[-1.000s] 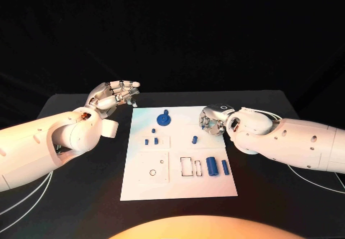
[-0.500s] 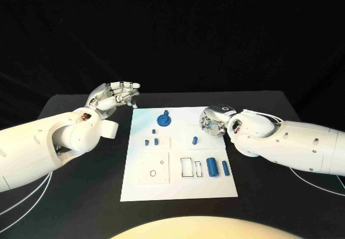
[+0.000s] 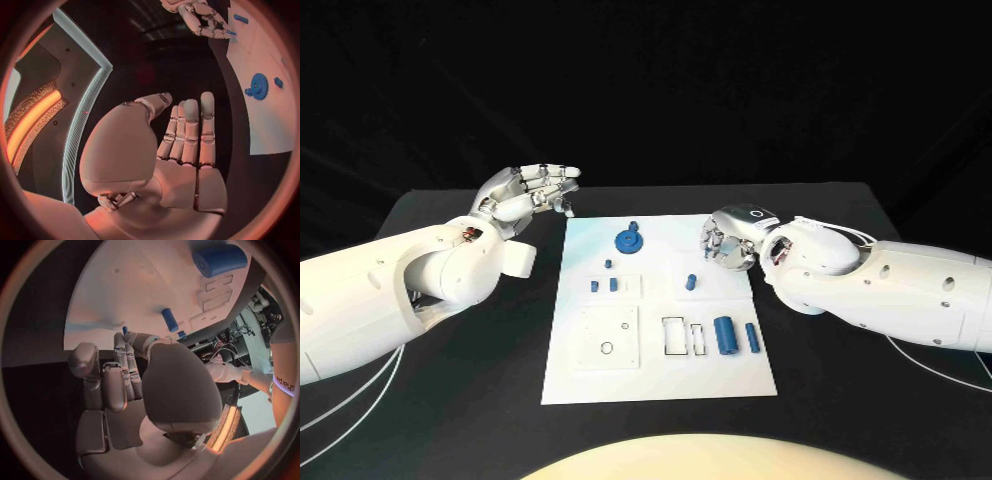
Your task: Assemble the parts on the task board
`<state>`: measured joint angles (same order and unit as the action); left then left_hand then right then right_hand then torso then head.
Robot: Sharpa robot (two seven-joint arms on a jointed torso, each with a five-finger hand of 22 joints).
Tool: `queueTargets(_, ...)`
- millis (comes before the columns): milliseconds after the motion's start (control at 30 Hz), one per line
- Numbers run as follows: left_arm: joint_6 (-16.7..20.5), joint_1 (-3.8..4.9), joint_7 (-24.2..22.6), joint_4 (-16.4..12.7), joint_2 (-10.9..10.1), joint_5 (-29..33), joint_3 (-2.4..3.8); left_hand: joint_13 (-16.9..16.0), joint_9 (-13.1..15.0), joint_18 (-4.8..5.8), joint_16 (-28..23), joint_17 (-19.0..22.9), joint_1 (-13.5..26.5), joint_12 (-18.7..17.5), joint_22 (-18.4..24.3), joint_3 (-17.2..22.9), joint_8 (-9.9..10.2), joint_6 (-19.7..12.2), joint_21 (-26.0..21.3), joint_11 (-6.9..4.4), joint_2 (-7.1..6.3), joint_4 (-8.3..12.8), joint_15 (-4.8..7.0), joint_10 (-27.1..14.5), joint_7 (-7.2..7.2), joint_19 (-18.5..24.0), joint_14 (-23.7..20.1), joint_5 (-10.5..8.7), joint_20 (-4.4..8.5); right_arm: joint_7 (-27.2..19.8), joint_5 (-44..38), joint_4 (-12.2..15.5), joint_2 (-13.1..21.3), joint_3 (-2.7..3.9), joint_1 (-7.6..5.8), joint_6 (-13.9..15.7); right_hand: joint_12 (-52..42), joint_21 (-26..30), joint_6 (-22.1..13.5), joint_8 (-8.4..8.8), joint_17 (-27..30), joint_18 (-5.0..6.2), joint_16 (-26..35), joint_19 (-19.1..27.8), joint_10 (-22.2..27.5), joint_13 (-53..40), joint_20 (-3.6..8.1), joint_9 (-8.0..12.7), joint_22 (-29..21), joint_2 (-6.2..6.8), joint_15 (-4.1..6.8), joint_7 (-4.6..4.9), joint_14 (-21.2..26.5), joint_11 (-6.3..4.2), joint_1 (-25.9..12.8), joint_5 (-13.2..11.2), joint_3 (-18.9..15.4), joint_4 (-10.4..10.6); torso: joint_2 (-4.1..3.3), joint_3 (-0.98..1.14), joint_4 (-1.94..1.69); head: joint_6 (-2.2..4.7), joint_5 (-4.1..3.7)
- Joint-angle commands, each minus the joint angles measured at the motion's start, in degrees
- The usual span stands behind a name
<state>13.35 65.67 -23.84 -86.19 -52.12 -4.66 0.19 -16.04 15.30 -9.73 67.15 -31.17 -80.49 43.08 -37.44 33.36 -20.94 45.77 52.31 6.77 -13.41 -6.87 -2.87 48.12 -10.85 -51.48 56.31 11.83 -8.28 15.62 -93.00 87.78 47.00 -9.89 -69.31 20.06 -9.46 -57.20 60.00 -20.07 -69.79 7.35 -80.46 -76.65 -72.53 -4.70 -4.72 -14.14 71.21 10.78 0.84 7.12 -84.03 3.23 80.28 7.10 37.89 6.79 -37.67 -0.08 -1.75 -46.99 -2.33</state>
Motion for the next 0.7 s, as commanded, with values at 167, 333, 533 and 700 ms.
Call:
queueTargets(167, 0.03, 0.05, -0.22, 0.03, 0.16, -0.39, 0.05, 0.29, -0.24, -0.76, 0.00, 0.21, -0.62, -0.35, 0.09, -0.49, 0.18, -1.13, -0.21, 0.33, -0.05, 0.22, -0.26, -0.52, -0.26, 0.17, -0.51, 0.16, -0.24, 0.40, -0.27, 3.23, 1.39, 0.15, -0.47, 1.11, 0.30, -0.50, 0.24, -0.07, 0.06, -0.92, -0.27, -0.58, -0.28, 0.00, 0.00, -0.29, 0.19, -0.02, 0.32, 0.02, -2.00, -0.02, -0.75, 0.08, 0.18, -0.12, 0.12, -0.13, 0.05, -0.02, 0.23)
queueTargets(333, 0.05, 0.05, -0.24, 0.08, 0.37, -0.42, 0.04, 0.31, -0.25, -0.76, 0.01, 0.22, -0.63, -0.36, 0.09, -0.50, 0.19, -1.18, -0.21, 0.34, -0.04, 0.23, -0.28, -0.55, -0.28, 0.17, -0.52, 0.17, -0.25, 0.49, -0.44, 6.67, 1.80, 0.20, -0.80, 1.26, 0.34, -0.49, 0.22, -0.09, 0.09, -0.92, -0.25, -0.58, -0.29, 0.00, -0.01, -0.33, 0.20, 0.02, 0.32, 0.02, -2.00, -0.03, -0.88, 0.08, 0.20, -0.13, 0.14, -0.04, 0.04, 0.05, 0.72)
queueTargets(533, 0.02, 0.03, -0.27, 0.24, 0.61, -0.43, 0.03, 0.31, -0.25, -0.76, 0.01, 0.22, -0.63, -0.36, 0.09, -0.50, 0.19, -1.18, -0.21, 0.34, -0.04, 0.23, -0.28, -0.55, -0.28, 0.17, -0.52, 0.17, -0.25, 0.27, -0.56, 9.78, 0.84, 0.21, -0.85, 1.19, 0.37, -0.48, 0.21, -0.09, 0.14, -0.91, -0.23, -0.57, -0.29, 0.00, -0.01, -0.35, 0.20, 0.04, 0.32, 0.01, -1.99, -0.03, -0.93, 0.08, 0.22, -0.15, 0.14, 0.00, -0.03, 0.23, 1.85)
queueTargets(700, -0.03, 0.02, -0.29, 0.80, 0.98, -0.50, 0.00, 0.33, -0.27, -0.76, 0.02, 0.24, -0.65, -0.37, 0.08, -0.52, 0.20, -1.27, -0.21, 0.37, -0.02, 0.25, -0.30, -0.60, -0.32, 0.17, -0.52, 0.17, -0.27, -0.17, -0.75, 11.77, -1.33, 0.21, -0.66, 1.14, 0.41, -0.39, 0.17, -0.09, 0.23, -0.89, -0.19, -0.54, -0.28, 0.00, 0.00, -0.37, 0.16, 0.08, 0.33, 0.01, -1.96, -0.03, -0.99, 0.08, 0.25, -0.19, 0.27, 0.00, -0.07, -0.12, 3.49)
